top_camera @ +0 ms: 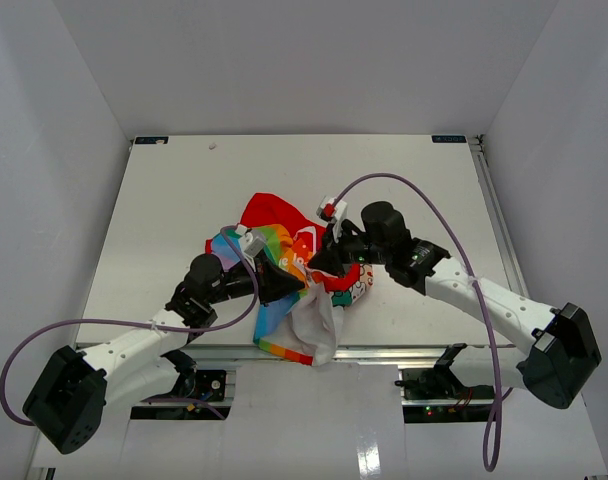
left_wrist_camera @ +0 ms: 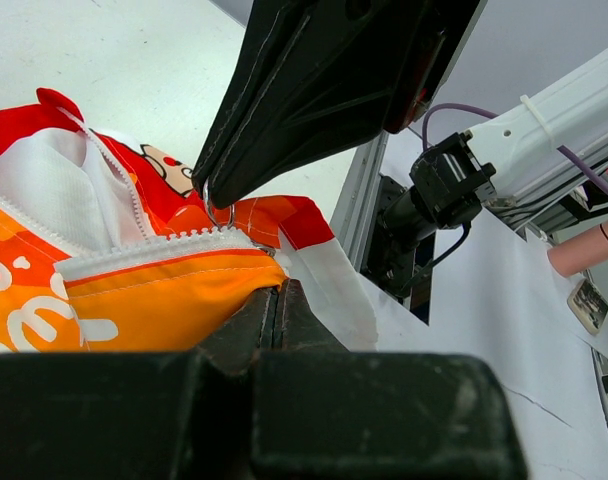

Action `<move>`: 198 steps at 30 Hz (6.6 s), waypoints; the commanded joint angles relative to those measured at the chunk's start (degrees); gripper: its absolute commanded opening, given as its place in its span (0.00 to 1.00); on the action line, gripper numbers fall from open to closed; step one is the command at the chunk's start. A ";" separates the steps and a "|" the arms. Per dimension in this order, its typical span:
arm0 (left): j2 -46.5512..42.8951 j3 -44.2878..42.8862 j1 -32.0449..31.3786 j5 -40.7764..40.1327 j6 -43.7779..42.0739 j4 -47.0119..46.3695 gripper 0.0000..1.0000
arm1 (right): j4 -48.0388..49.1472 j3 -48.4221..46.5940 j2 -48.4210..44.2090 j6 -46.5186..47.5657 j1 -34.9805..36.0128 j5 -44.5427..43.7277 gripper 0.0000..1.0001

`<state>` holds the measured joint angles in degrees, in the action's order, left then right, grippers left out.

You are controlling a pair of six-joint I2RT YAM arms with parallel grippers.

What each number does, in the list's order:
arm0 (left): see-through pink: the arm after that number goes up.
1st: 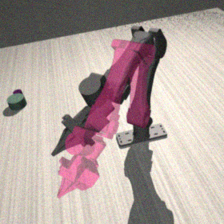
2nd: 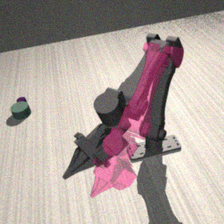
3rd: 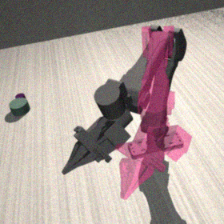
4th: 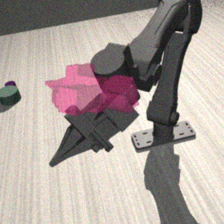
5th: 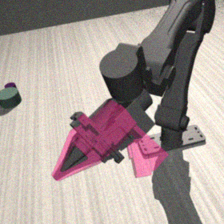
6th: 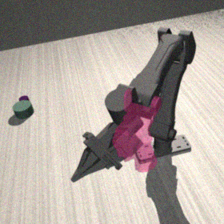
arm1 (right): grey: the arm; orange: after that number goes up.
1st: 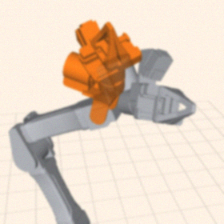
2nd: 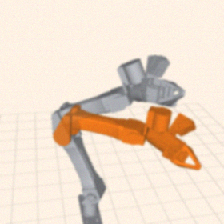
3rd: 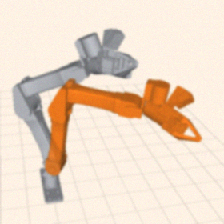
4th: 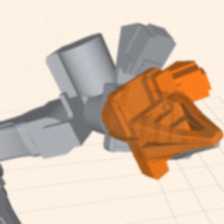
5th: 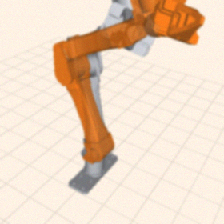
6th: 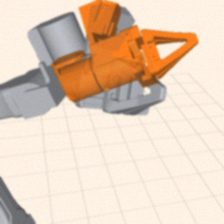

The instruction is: Zip up the jacket

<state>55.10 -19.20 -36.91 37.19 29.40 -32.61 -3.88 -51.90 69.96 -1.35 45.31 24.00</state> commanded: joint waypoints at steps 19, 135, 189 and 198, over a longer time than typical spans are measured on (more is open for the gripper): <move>0.09 -0.13 -0.70 4.82 0.13 0.98 0.00 | 25.04 6.68 -2.75 -3.65 1.45 -13.13 0.08; -2.74 -24.30 -8.62 -45.28 68.07 57.72 0.00 | 44.13 18.13 -6.33 -2.61 23.42 -44.12 0.08; -21.90 -18.19 -8.62 -47.08 50.75 57.71 0.44 | 44.56 14.05 0.52 -7.67 19.29 -37.72 0.08; -20.90 -18.00 -8.62 -47.60 50.65 56.90 0.74 | 45.22 13.41 0.46 -7.61 20.08 -37.20 0.08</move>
<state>34.71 -35.68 -45.60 -9.99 80.37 24.87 38.85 -36.20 70.88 -9.66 65.01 -13.79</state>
